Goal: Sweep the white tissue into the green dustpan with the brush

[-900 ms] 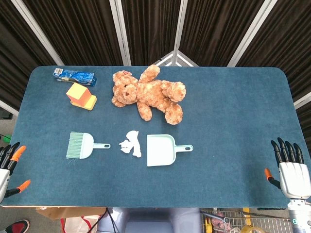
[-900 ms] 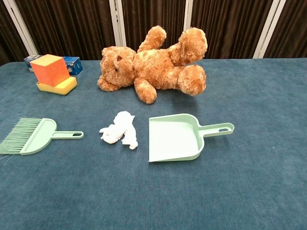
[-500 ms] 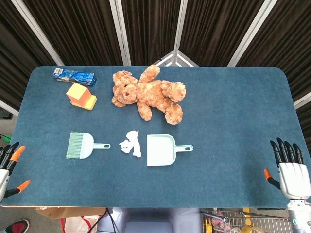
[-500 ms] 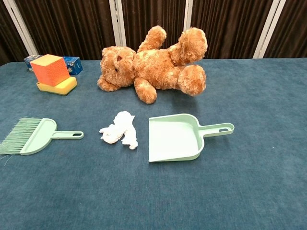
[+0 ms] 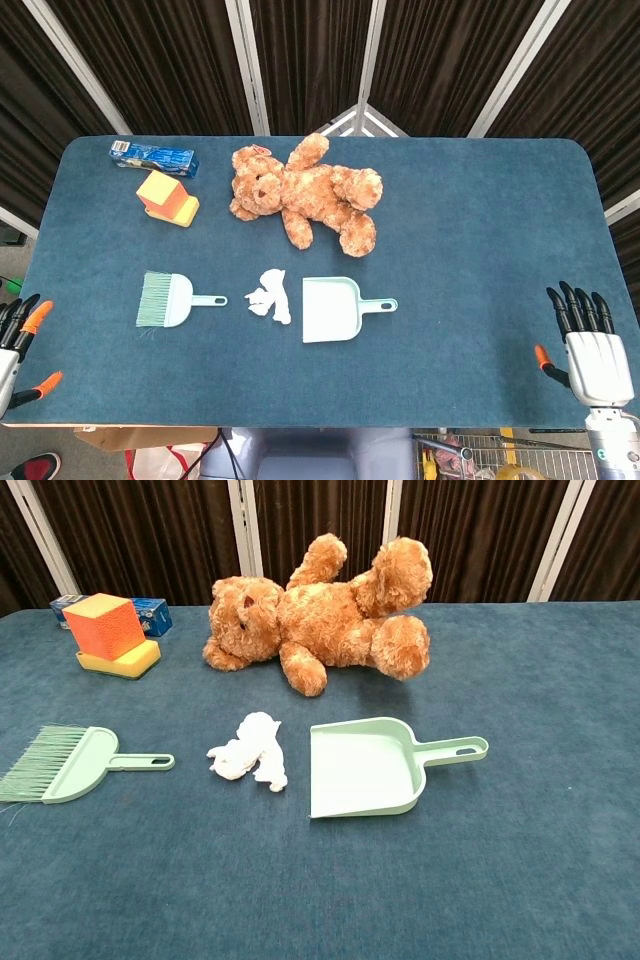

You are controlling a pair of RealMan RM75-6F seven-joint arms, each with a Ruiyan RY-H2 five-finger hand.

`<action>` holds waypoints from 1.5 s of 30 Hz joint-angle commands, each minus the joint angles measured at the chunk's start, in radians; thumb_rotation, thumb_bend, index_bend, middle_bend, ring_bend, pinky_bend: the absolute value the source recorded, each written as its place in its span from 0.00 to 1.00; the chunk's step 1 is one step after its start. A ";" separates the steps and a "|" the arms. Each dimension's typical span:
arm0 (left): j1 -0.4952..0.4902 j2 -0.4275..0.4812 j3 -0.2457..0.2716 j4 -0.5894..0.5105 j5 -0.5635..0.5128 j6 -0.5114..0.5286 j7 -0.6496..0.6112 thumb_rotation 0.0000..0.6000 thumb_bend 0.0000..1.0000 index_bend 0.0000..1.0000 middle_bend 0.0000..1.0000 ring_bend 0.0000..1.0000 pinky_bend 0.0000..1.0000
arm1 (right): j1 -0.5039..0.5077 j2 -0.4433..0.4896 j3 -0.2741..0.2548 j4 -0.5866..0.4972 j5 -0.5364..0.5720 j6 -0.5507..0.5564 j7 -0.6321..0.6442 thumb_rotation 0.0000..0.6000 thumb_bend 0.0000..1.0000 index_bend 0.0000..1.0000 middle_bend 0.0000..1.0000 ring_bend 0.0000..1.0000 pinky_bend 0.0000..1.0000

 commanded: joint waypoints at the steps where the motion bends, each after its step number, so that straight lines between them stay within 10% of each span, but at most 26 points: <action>1: 0.001 0.000 -0.001 -0.001 -0.001 0.003 -0.004 1.00 0.00 0.00 0.00 0.00 0.00 | 0.022 0.001 0.018 -0.012 0.002 -0.016 0.011 1.00 0.35 0.00 0.19 0.24 0.37; 7: 0.000 0.001 -0.004 -0.005 -0.015 -0.007 0.001 1.00 0.00 0.00 0.00 0.00 0.01 | 0.113 -0.029 0.075 -0.050 0.021 -0.096 -0.018 1.00 0.35 0.14 0.65 0.68 0.75; 13: -0.001 0.000 -0.007 -0.010 -0.019 -0.010 0.012 1.00 0.00 0.00 0.00 0.00 0.01 | 0.215 -0.087 0.122 -0.090 0.119 -0.222 -0.155 1.00 0.35 0.25 0.82 0.84 0.87; 45: -0.005 0.010 -0.003 -0.020 -0.029 -0.033 0.000 1.00 0.00 0.00 0.00 0.00 0.01 | 0.467 -0.441 0.128 -0.016 0.471 -0.359 -0.511 1.00 0.35 0.35 0.86 0.87 0.90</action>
